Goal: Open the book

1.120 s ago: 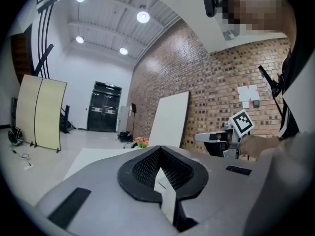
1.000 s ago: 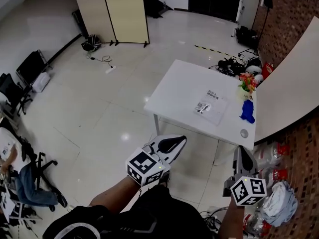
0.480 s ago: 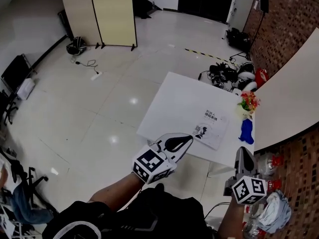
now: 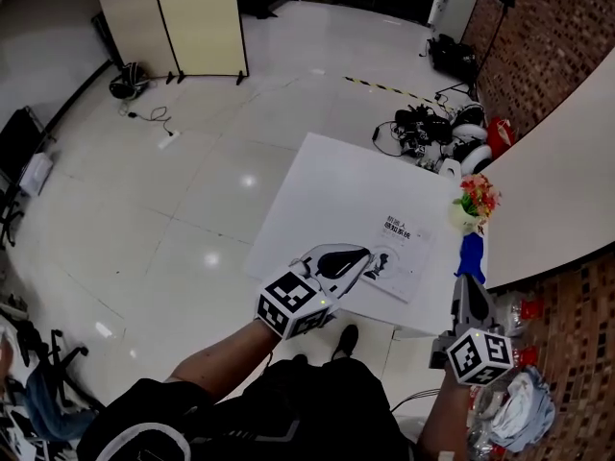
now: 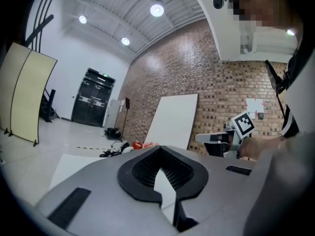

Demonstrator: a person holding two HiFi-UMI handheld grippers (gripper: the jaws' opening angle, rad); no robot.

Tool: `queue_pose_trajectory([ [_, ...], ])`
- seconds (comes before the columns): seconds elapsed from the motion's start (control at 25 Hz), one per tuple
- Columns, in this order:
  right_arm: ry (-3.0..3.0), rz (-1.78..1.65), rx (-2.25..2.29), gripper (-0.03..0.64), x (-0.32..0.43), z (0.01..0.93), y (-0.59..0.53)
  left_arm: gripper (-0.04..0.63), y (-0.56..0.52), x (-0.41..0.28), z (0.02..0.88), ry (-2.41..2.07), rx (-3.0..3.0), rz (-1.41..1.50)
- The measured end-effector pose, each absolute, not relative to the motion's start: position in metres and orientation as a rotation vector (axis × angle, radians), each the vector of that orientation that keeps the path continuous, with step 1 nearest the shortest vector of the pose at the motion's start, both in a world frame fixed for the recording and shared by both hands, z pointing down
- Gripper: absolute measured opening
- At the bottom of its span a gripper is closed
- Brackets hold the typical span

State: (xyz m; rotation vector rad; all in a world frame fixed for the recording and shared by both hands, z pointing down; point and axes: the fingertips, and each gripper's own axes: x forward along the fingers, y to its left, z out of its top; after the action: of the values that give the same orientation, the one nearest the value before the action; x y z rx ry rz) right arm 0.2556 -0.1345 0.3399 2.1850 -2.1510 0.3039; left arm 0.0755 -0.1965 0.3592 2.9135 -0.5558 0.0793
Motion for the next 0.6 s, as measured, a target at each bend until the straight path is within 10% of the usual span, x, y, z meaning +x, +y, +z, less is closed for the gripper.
queue_pose_trajectory([
  [0.6, -2.189, 0.545, 2.084, 0.051, 0.372, 0.401, -0.271, -0.005, -0.323, 0.185, 0.414, -0.736, 2.767, 0.352],
])
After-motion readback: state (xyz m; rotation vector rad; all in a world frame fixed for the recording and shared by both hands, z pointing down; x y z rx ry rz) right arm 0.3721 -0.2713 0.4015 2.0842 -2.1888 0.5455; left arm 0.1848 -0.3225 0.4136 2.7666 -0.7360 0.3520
